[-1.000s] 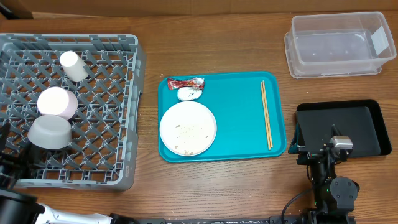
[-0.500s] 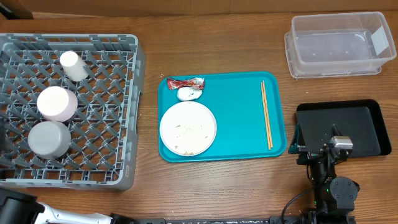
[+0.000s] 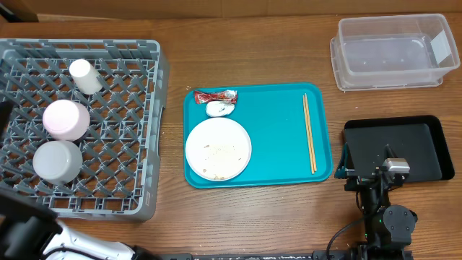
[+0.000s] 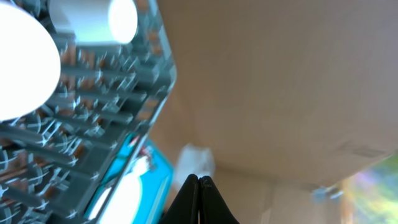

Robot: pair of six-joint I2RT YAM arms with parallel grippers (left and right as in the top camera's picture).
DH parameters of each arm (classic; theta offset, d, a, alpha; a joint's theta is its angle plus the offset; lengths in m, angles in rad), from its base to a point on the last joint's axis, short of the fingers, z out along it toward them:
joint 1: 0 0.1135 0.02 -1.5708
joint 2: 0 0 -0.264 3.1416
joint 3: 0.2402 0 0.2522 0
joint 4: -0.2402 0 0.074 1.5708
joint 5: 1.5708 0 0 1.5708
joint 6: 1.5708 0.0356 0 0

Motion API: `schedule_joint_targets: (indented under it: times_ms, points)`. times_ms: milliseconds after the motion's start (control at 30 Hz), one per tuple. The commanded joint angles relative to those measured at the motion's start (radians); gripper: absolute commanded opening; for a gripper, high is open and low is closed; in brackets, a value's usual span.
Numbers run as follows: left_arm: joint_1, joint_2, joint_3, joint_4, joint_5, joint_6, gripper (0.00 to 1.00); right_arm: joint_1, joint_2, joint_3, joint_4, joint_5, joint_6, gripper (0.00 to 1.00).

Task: Sort waste into correct bins and load items into the dishwasher
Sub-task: 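Release the bowl in the rack and lift the left gripper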

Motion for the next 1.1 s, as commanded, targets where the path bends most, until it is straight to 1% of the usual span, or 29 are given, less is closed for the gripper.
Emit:
schedule_joint_targets:
  times_ms: [0,33,133,200,267,400,467,600,700,800,900,1067]
  points:
    - [-0.139,0.001,0.024,0.019,-0.251,0.056,0.04,-0.005,-0.012,-0.011,0.006,0.007,-0.003,1.0]
    - [-0.196,0.001,0.024,0.077,-0.453,-0.013,0.04,-0.005,-0.012,-0.011,0.006,0.007,-0.003,1.0]
    - [-0.255,0.001,0.024,0.109,-0.908,-0.211,0.04,-0.005,-0.012,-0.011,0.006,0.007,-0.003,1.0]
    - [-0.274,0.001,0.024,0.104,-1.123,-0.284,0.04,-0.005,-0.012,-0.011,0.006,0.007,-0.003,1.0]
    - [-0.278,0.001,0.024,0.097,-1.226,-0.329,0.04,-0.005,-0.012,-0.011,0.006,0.007,-0.003,1.0]
    - [-0.276,0.001,0.017,0.092,-1.336,-0.333,0.04,-0.005,-0.012,-0.011,0.005,0.007,-0.003,1.0]
    - [-0.276,0.002,-0.003,0.095,-1.355,-0.344,0.04,-0.005,-0.012,-0.011,0.006,0.007,-0.003,1.0]
    - [-0.277,0.002,-0.087,0.15,-1.352,-0.362,0.04,-0.005,-0.012,-0.011,0.006,0.007,-0.003,1.0]
    - [-0.278,0.002,-0.151,0.203,-1.286,-0.362,0.04,-0.005,-0.012,-0.011,0.006,0.007,-0.003,1.0]
    - [-0.279,0.002,-0.17,0.237,-1.216,-0.357,0.04,-0.005,-0.012,-0.011,0.005,0.007,-0.003,1.0]
    - [-0.279,0.002,-0.17,0.252,-1.188,-0.357,0.04,-0.005,-0.012,-0.011,0.006,0.007,-0.003,1.0]
    - [-0.28,0.002,-0.173,0.269,-1.183,-0.358,0.04,-0.005,-0.012,-0.011,0.006,0.007,-0.003,1.0]
